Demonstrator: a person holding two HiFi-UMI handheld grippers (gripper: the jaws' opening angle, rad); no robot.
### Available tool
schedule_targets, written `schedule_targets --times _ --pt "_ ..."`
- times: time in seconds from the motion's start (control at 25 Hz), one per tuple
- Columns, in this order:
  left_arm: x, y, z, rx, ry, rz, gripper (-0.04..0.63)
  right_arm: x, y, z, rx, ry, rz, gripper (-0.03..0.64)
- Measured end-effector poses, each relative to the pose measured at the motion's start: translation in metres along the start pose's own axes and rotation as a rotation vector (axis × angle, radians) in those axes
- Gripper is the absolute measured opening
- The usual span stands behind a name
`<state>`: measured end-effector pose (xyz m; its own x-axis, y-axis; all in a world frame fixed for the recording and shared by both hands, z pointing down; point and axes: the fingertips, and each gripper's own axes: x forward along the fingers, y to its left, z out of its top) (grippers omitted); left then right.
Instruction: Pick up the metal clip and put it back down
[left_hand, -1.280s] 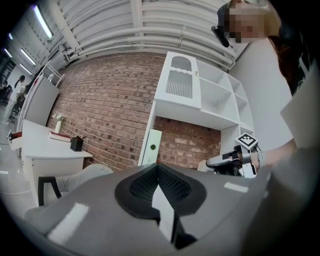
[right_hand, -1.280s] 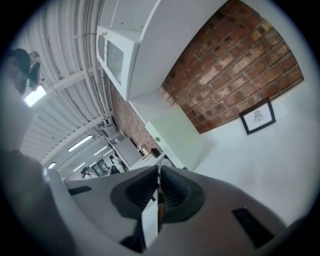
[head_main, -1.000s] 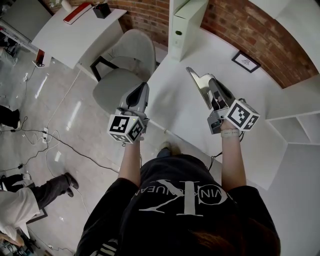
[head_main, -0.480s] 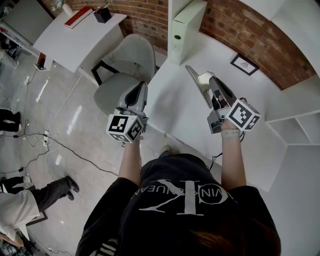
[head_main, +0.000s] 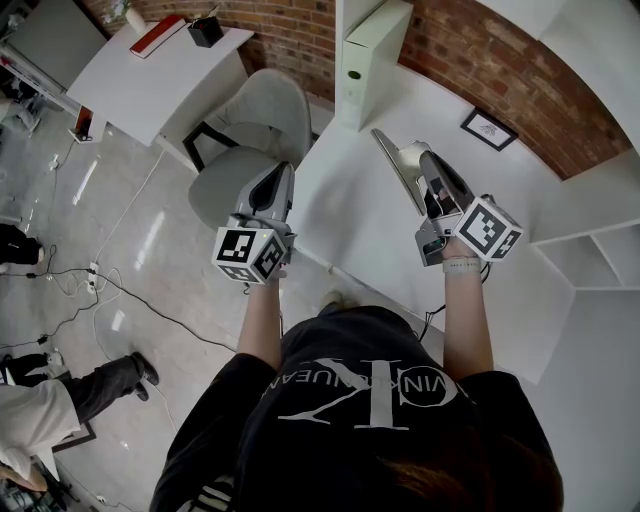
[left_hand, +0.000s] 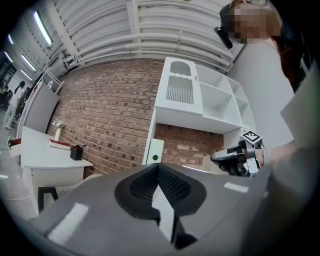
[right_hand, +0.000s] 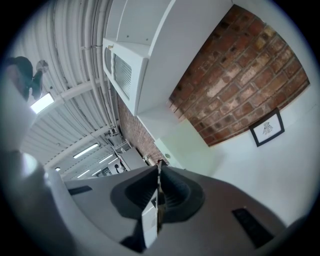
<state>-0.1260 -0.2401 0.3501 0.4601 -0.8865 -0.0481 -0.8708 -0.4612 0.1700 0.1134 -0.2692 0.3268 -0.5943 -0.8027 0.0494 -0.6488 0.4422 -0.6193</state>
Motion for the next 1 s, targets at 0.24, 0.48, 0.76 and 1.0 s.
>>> schedule_targets --times 0.24,0.48,0.76,1.0 --pt "0.001 -0.001 -0.003 0.001 0.007 0.002 0.011 0.0 -0.003 0.001 0.001 -0.001 0.004 0.029" --pt "0.001 0.001 -0.003 -0.002 0.009 0.005 0.011 0.001 -0.002 0.002 0.006 -0.004 0.004 0.029" --pt "0.002 -0.001 -0.007 -0.001 0.015 0.009 0.011 0.001 -0.007 0.002 0.01 -0.004 0.0 0.029" --pt "0.003 -0.001 -0.013 -0.009 0.028 0.011 0.011 0.002 -0.011 -0.001 0.016 0.004 -0.006 0.029"
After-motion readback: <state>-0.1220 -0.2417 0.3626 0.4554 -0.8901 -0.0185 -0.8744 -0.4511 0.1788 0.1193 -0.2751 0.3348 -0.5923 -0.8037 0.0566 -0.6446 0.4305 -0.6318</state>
